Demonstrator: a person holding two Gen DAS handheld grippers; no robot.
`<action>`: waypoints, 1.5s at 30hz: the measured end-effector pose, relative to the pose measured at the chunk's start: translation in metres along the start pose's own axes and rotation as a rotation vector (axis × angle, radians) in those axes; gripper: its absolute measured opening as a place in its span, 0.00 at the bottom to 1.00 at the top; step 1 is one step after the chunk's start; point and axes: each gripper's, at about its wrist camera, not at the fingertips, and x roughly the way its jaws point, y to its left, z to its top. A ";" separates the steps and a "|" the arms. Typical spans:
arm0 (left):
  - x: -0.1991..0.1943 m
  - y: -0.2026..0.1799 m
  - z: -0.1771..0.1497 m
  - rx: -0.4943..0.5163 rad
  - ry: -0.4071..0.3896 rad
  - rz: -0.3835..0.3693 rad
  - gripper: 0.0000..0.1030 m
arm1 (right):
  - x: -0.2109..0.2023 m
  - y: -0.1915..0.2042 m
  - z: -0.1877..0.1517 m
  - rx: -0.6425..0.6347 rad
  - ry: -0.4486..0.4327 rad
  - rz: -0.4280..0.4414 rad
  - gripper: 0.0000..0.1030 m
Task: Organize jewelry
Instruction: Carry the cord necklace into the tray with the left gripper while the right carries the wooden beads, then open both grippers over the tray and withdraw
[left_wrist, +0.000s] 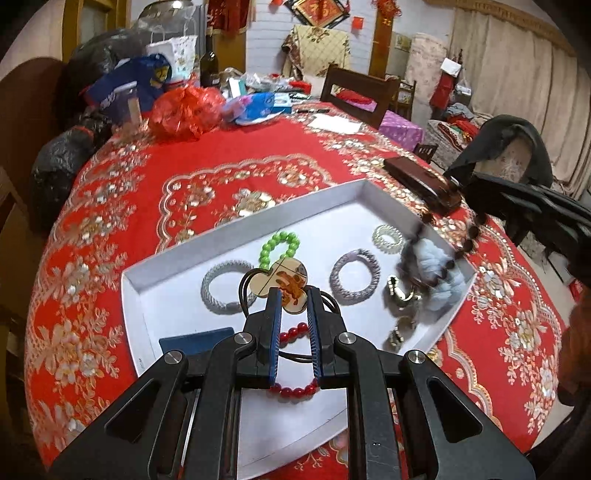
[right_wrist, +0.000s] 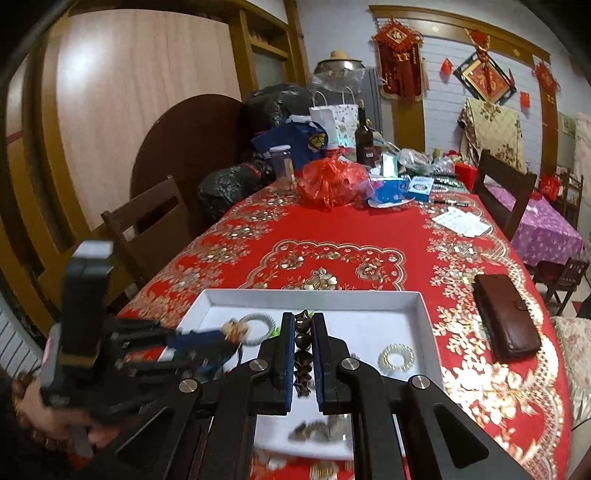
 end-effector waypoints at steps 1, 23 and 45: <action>0.003 0.001 -0.001 -0.007 0.008 0.002 0.12 | 0.009 -0.002 0.000 0.012 0.008 -0.005 0.08; 0.037 -0.006 -0.001 -0.014 0.041 -0.061 0.12 | 0.101 -0.077 -0.016 0.294 0.089 -0.064 0.08; -0.032 0.017 0.007 -0.181 -0.057 0.040 0.82 | -0.007 -0.042 -0.036 0.108 0.157 -0.239 0.58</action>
